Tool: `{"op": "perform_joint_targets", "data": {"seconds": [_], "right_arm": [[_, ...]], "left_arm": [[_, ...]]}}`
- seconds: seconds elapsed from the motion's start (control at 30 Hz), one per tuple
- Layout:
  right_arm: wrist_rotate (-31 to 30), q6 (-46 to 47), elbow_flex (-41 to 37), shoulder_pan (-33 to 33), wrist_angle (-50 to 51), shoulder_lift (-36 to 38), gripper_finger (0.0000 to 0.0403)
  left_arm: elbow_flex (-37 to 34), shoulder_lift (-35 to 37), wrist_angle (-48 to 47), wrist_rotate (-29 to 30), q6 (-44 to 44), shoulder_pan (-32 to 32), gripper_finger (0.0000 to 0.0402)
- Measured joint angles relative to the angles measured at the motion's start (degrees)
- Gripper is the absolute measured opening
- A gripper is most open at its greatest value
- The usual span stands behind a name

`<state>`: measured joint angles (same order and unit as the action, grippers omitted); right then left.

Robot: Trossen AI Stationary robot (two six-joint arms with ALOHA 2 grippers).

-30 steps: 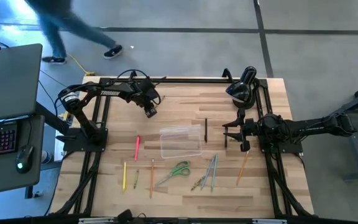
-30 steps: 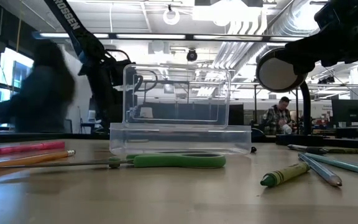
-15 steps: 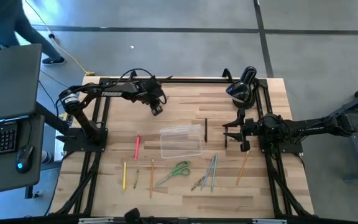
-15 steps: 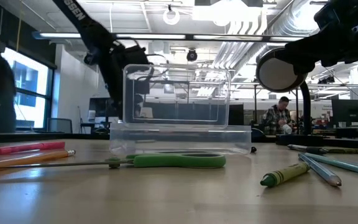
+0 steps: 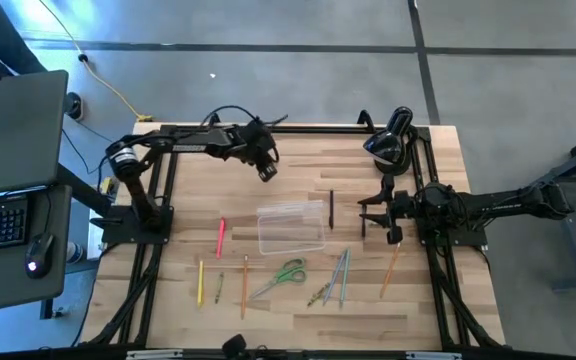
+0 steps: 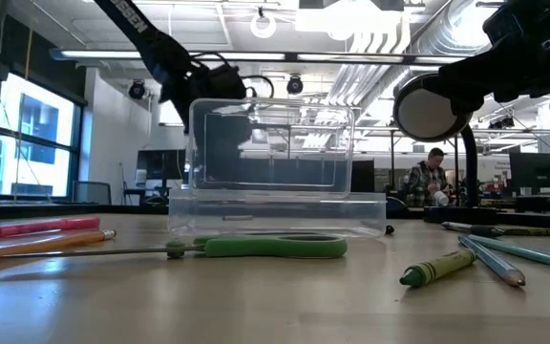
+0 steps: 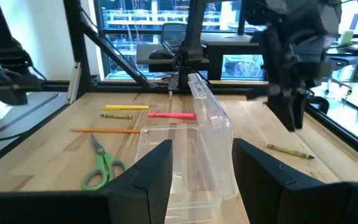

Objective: Pick & place school supplies into a supply box
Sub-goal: Put the green crayon into the supply box

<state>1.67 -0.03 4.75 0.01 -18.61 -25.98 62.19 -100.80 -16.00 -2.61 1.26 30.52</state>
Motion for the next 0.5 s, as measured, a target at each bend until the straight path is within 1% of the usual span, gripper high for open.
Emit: {"op": "perform_joint_targets", "data": {"seconds": [0.17, 0.23, 0.33, 0.5], "right_arm": [[2.01, -0.11, 0.00, 0.00, 0.02, 0.00, 0.0146], [2.30, 0.01, 0.00, 0.02, 0.09, 0.00, 0.0146], [2.42, 0.03, 0.00, 0.01, 0.25, 0.00, 0.0146], [2.41, 0.00, 0.00, 0.02, 0.38, 0.00, 0.0146]], "left_arm": [[-0.26, -4.87, 0.52, 0.72, -2.50, -1.18, 0.0143], [0.02, -5.17, 3.43, 1.09, -2.27, -1.66, 0.0143], [0.25, -5.24, 4.83, 1.13, -2.28, -1.73, 0.0143], [2.56, -5.52, 7.08, -0.89, -2.38, -1.70, 0.0143]]}}
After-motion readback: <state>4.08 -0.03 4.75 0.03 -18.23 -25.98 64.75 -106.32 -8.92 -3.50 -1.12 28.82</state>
